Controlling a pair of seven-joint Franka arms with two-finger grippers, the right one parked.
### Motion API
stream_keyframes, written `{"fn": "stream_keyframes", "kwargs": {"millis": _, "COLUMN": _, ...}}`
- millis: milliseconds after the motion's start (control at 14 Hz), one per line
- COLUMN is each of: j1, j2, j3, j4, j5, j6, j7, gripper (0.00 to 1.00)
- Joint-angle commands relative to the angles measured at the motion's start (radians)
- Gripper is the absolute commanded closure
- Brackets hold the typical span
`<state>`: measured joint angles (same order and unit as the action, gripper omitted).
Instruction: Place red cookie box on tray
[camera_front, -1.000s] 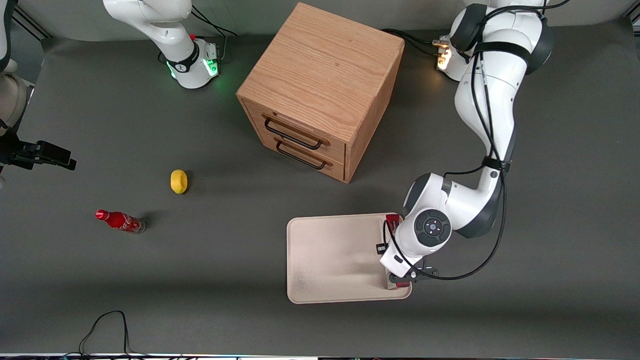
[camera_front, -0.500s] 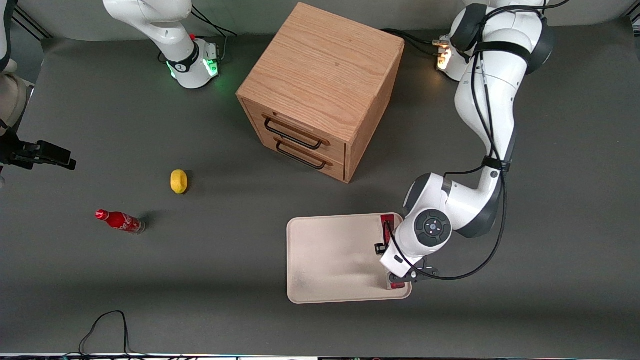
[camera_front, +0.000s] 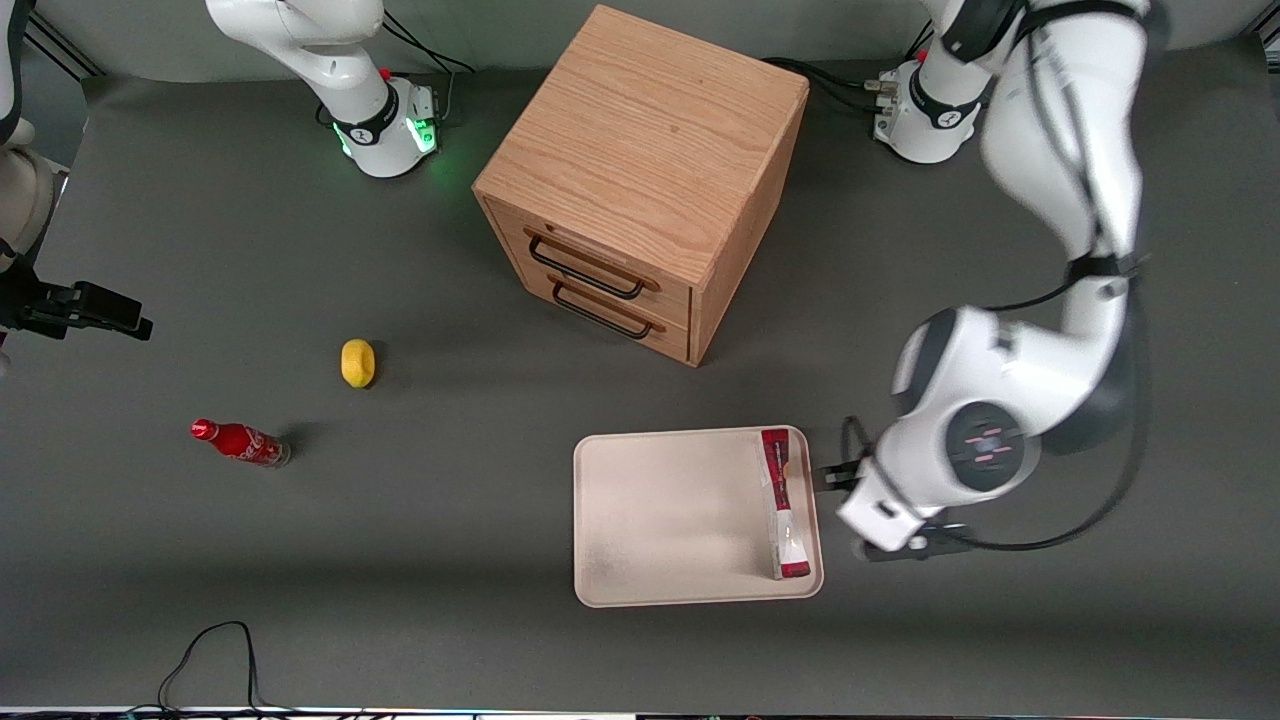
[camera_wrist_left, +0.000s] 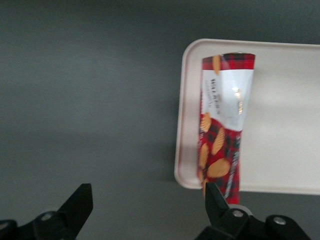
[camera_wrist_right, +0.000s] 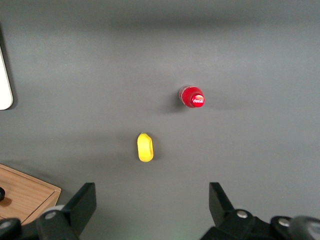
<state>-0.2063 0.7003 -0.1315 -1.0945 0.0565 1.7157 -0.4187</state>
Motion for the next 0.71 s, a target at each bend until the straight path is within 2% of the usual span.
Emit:
{"fn": "stream_keyframes", "kwargs": {"millis": 0, "j1": 0.077, "j2": -0.267, "j3": 0.001, "j4": -0.311, "j5": -0.017, "j6": 0.018, "j7": 0.081, "gripper": 0.0}}
{"fn": "stream_keyframes", "kwargs": {"millis": 357, "j1": 0.205, "j2": -0.525, "j3": 0.01, "j4": -0.582, "j5": 0.005, "j6": -0.022, "j7": 0.167, "gripper": 0.0}}
{"fn": "stream_keyframes", "kwargs": {"millis": 643, "j1": 0.261, "j2": -0.628, "j3": 0.03, "j4": -0.637, "j5": 0.005, "j6": -0.037, "j7": 0.19, "gripper": 0.0}}
